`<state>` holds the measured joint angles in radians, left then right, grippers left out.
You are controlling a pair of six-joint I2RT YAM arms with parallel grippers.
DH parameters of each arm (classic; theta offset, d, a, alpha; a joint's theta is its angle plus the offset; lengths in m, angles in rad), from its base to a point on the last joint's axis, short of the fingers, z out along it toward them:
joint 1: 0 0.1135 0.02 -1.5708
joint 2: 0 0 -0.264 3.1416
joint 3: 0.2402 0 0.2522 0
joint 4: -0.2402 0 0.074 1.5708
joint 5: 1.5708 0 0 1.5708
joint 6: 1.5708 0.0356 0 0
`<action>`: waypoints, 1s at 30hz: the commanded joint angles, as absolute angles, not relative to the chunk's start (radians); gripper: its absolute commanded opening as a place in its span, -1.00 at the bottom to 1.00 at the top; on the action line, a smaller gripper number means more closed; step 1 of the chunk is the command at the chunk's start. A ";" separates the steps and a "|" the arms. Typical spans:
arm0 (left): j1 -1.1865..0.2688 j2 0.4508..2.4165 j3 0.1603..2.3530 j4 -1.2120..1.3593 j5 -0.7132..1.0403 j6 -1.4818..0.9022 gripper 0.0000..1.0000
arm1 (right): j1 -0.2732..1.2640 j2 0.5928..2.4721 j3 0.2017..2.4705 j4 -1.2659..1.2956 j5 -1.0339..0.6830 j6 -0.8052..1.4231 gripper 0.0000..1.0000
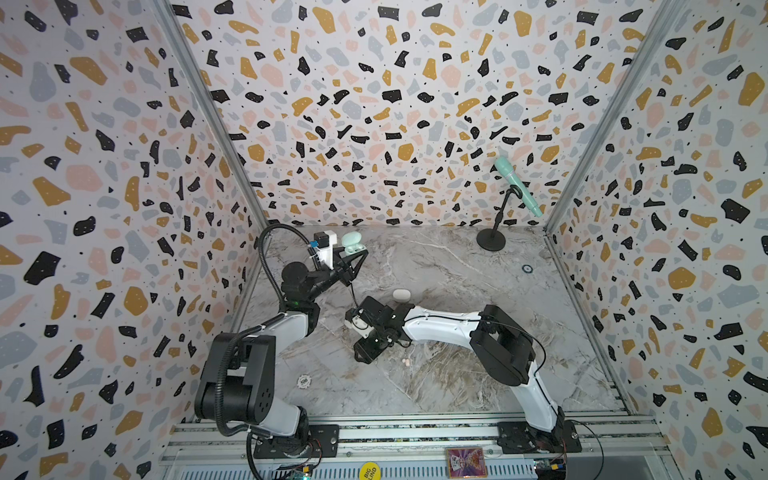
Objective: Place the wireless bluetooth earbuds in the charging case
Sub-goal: 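Move the right gripper down over the second mint-green earbud on the table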
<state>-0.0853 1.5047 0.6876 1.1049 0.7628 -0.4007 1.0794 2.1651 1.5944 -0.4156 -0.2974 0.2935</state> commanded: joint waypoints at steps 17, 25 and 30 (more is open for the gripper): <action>-0.078 1.503 0.713 1.151 0.781 -0.385 -0.30 | 1.101 2.178 1.712 -0.511 -0.296 0.329 0.29; -0.075 1.512 0.716 1.154 0.785 -0.376 -0.30 | 1.080 2.145 1.696 -0.560 -0.291 0.523 0.19; -0.075 1.514 0.716 1.154 0.787 -0.367 -0.30 | 1.083 2.155 1.718 -0.618 -0.234 0.622 0.06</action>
